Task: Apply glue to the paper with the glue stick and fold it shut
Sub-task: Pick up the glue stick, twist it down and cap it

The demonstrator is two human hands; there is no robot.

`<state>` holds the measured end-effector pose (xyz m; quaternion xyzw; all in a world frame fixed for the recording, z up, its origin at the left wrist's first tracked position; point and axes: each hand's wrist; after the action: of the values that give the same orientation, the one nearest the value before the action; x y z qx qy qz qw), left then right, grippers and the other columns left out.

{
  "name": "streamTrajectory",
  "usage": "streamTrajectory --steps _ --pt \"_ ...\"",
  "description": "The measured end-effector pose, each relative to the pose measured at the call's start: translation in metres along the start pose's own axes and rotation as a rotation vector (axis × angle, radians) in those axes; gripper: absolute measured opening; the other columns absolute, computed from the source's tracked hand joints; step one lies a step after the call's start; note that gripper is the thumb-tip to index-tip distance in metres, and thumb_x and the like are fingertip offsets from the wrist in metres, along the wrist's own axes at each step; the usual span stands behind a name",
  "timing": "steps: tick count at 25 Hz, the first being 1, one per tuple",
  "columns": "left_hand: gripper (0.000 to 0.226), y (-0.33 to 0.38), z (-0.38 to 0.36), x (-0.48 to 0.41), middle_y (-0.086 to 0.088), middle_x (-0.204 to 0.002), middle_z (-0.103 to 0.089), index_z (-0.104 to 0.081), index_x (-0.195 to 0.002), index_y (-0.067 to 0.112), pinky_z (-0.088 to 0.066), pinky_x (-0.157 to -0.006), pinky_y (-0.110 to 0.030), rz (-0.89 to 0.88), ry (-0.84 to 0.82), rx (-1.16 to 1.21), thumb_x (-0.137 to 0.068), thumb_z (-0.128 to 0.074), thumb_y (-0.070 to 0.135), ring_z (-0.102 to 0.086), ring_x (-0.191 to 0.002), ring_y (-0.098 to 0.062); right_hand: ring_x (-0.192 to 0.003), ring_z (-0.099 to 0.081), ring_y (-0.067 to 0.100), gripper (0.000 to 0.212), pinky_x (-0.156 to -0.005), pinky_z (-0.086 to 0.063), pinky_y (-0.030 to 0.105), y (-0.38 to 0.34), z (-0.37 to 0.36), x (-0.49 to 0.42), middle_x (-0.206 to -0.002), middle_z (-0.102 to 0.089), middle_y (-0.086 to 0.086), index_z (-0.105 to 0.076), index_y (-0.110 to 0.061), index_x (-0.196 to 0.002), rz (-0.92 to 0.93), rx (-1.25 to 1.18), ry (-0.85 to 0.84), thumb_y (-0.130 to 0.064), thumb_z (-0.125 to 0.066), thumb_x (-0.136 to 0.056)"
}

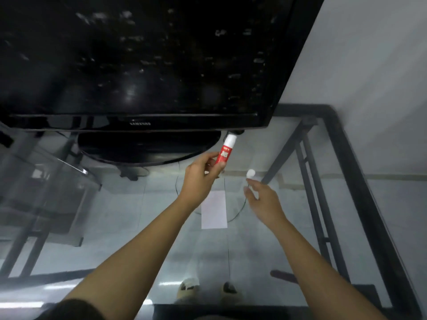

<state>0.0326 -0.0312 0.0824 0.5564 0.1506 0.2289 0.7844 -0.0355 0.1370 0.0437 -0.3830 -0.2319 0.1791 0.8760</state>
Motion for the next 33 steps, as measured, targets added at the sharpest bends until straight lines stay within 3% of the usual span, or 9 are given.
streamTrajectory --steps 4,7,15,17,20,22,27,31,33 --pt "0.018 0.036 0.025 0.022 0.008 -0.088 -0.063 -0.051 -0.087 0.026 -0.055 -0.065 -0.018 -0.053 0.079 0.086 -0.082 -0.066 0.035 -0.064 -0.079 -0.008 -0.090 -0.054 -0.007 0.043 -0.070 -0.036 0.007 -0.083 0.030 0.011 -0.104 -0.060 -0.014 -0.059 -0.023 -0.118 0.082 -0.333 0.141 -0.050 -0.050 -0.086" --pt "0.015 0.055 0.035 0.041 0.010 -0.084 -0.065 -0.052 -0.082 0.033 -0.054 -0.065 -0.016 -0.120 0.096 0.093 -0.081 -0.066 0.039 -0.063 -0.078 -0.003 -0.094 -0.055 -0.006 0.053 -0.071 -0.037 0.010 -0.119 0.040 0.028 -0.104 -0.062 -0.018 -0.060 -0.030 -0.114 0.133 -0.479 0.086 -0.062 -0.054 -0.072" --pt "0.018 0.081 0.044 0.066 0.005 -0.096 -0.064 -0.061 -0.093 0.032 -0.052 -0.073 -0.016 -0.318 0.119 0.146 -0.078 -0.071 0.031 -0.064 -0.089 -0.009 -0.090 -0.066 0.004 0.037 -0.074 -0.046 0.015 -0.150 0.050 0.053 -0.091 -0.073 -0.005 -0.069 -0.022 -0.095 0.140 -0.744 0.115 -0.050 -0.069 -0.071" --pt "0.024 0.087 0.045 0.068 0.000 -0.086 -0.069 -0.065 -0.092 0.020 -0.054 -0.066 -0.015 -0.111 0.030 0.533 -0.074 -0.072 0.033 -0.068 -0.077 -0.011 -0.095 -0.065 0.007 0.041 -0.083 -0.047 0.019 -0.154 0.052 0.055 -0.093 -0.073 -0.002 -0.070 -0.018 -0.097 0.163 -0.808 0.087 -0.049 -0.069 -0.070" --pt "0.044 0.106 0.058 0.066 -0.012 -0.066 -0.061 -0.055 -0.107 0.001 -0.052 -0.043 -0.014 0.565 -0.317 1.324 -0.072 -0.067 0.024 -0.062 -0.049 -0.010 -0.101 -0.064 0.010 0.045 -0.091 -0.045 0.023 -0.159 0.054 0.056 -0.098 -0.071 0.000 -0.069 -0.016 -0.101 0.194 -0.848 0.054 -0.048 -0.068 -0.069" --pt "0.044 0.111 0.064 0.064 -0.011 -0.062 -0.060 -0.050 -0.113 0.002 -0.050 -0.041 -0.015 0.559 -0.331 1.195 -0.080 -0.061 0.029 -0.059 -0.045 -0.009 -0.096 -0.065 0.007 0.042 -0.081 -0.048 0.017 -0.160 0.054 0.055 -0.095 -0.072 -0.003 -0.069 -0.019 -0.099 0.207 -0.843 0.088 -0.049 -0.068 -0.070" --pt "0.041 0.110 0.050 0.063 0.001 -0.061 -0.062 -0.054 -0.095 0.013 -0.045 -0.049 -0.019 -0.110 0.047 0.371 -0.080 -0.055 0.050 -0.055 -0.051 -0.008 -0.089 -0.066 0.004 0.030 -0.071 -0.050 0.011 -0.165 0.051 0.051 -0.080 -0.071 -0.007 -0.070 -0.020 -0.090 0.224 -0.901 0.144 -0.045 -0.067 -0.075" --pt "0.053 0.122 0.063 0.054 0.003 -0.040 -0.043 -0.055 -0.059 0.014 -0.025 -0.032 -0.015 0.562 -0.369 0.765 -0.089 -0.041 0.056 -0.033 -0.030 -0.006 -0.098 -0.064 0.009 0.041 -0.080 -0.050 0.018 -0.164 0.052 0.050 -0.092 -0.071 -0.004 -0.068 -0.018 -0.101 0.217 -0.891 0.120 -0.047 -0.066 -0.072" --pt "0.055 0.121 0.065 0.053 0.002 -0.041 -0.044 -0.057 -0.061 0.014 -0.029 -0.034 -0.016 0.568 -0.401 0.751 -0.089 -0.040 0.059 -0.037 -0.033 -0.008 -0.096 -0.065 0.006 0.040 -0.074 -0.050 0.012 -0.161 0.051 0.053 -0.091 -0.072 -0.006 -0.069 -0.021 -0.100 0.229 -0.898 0.132 -0.048 -0.066 -0.071"
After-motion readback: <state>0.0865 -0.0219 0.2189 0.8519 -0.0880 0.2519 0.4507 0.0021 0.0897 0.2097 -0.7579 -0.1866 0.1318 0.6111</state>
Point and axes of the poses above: each hand's wrist, its own x-axis away from the middle knuckle, its own z-axis out of the back of the hand, y = z × x
